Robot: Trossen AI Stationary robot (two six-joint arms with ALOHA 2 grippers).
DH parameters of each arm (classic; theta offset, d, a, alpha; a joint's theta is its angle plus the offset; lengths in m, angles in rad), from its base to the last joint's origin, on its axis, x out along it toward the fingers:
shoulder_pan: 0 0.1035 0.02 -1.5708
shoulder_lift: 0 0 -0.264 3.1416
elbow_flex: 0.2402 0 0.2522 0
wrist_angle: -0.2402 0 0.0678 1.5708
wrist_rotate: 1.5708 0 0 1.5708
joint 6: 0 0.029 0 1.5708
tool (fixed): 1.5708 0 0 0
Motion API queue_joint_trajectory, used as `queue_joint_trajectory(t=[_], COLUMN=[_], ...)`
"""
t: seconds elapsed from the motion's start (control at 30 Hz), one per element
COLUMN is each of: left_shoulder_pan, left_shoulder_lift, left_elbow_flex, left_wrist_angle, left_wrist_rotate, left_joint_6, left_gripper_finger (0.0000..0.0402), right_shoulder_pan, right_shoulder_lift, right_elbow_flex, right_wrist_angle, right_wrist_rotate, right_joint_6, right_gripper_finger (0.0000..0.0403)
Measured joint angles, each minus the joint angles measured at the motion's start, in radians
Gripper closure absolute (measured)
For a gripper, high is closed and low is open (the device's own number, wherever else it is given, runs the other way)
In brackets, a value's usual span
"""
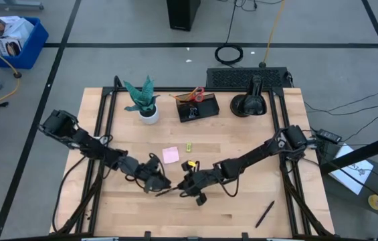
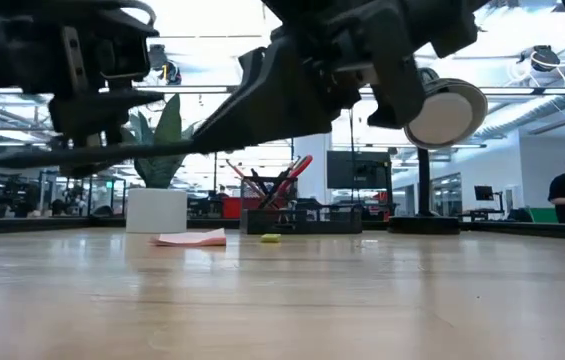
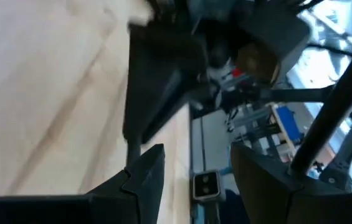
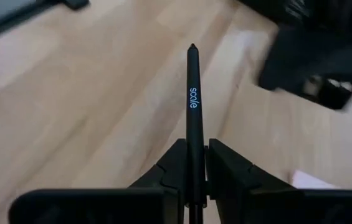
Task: Pick and place office supplies into organizer
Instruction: Put the black pen into the black mesh desk organizer
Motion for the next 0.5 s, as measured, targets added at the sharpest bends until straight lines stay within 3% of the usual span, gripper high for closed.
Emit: queue_joint_trajectory(t=[0.2,0.5], left_shoulder_pan=[-0.018,-0.069], left_shoulder_lift=[0.0,0.0], left_elbow_flex=[0.009,0.01], left_wrist_angle=[-0.171,-0.219], left_wrist_rotate=[-0.055,-0.073], left_joint_6=[-0.121,-0.17], left_gripper_finger=[0.0215,0.0215], right_shoulder_pan=[-0.007,-0.005], right_shoulder_lift=[0.0,0.0], right_elbow_flex=[0.0,0.0], right_wrist_angle=[-0.005,-0.017], right_wrist_rotate=[-0.002,-0.003], right_joint_6=[0.0,-0.001], right_gripper_finger=[0.036,0.0359])
